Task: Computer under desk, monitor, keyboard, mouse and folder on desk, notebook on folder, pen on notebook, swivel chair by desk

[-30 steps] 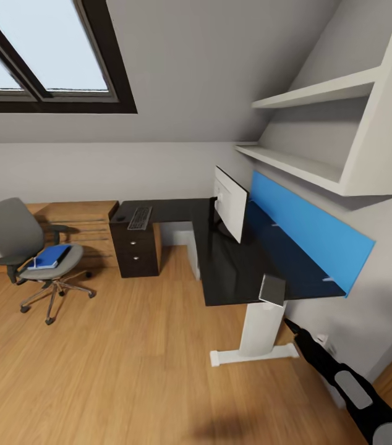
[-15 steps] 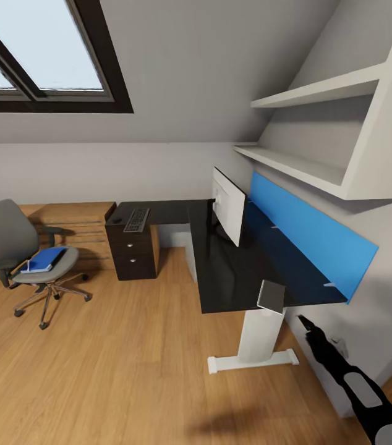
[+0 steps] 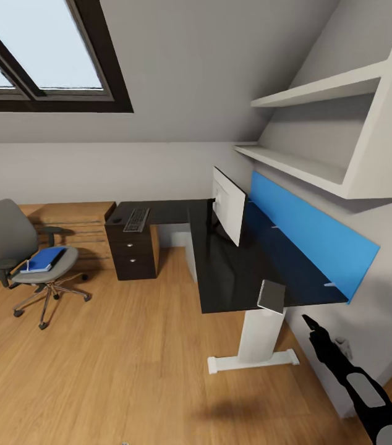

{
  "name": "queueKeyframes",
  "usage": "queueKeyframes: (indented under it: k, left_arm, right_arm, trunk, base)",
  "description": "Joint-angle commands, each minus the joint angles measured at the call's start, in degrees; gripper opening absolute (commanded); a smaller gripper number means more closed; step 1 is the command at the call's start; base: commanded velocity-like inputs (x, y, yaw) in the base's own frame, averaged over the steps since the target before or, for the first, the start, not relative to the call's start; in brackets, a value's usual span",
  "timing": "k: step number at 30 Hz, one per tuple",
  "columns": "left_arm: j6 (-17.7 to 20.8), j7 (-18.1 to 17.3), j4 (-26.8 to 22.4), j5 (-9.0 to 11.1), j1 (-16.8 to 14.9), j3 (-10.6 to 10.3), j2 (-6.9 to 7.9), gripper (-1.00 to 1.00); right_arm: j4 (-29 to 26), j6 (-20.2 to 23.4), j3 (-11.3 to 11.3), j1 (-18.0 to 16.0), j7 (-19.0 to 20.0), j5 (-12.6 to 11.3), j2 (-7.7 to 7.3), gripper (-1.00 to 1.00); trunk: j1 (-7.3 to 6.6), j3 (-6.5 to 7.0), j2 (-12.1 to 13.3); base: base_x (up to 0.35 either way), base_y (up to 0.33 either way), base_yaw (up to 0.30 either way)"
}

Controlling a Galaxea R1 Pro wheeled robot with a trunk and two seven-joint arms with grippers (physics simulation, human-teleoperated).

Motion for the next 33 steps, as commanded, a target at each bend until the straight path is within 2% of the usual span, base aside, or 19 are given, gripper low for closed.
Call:
queueKeyframes:
  k: [1, 25, 33]
  left_arm:
    - [-0.39, 0.48, -0.18, 0.61, -0.07, -0.47, 0.09, 1.0]
    - [-0.42, 0.65, -1.21, 0.78, -0.07, -0.38, 0.18, 1.0]
    - [-0.35, 0.58, -5.78, 0.78, -0.05, -0.32, 0.49, 1.0]
  right_arm:
    - [-0.03, 0.53, -0.26, -0.05, 0.2, -0.45, 0.02, 1.0]
    - [-0.31, 1.17, -0.29, 0.02, 0.28, -0.23, -0.37, 1.0]
    - [-0.97, 1.24, -0.26, 0.03, 0.28, -0.23, -0.4, 1.0]
  trunk:
    - [0.25, -0.3, -0.53]
    - [5.53, -4.61, -10.16]
    - [7.28, -6.05, -13.37]
  base:
    - [0.0, 0.0, 0.0]
    - [0.0, 0.0, 0.0]
    - [0.0, 0.0, 0.0]
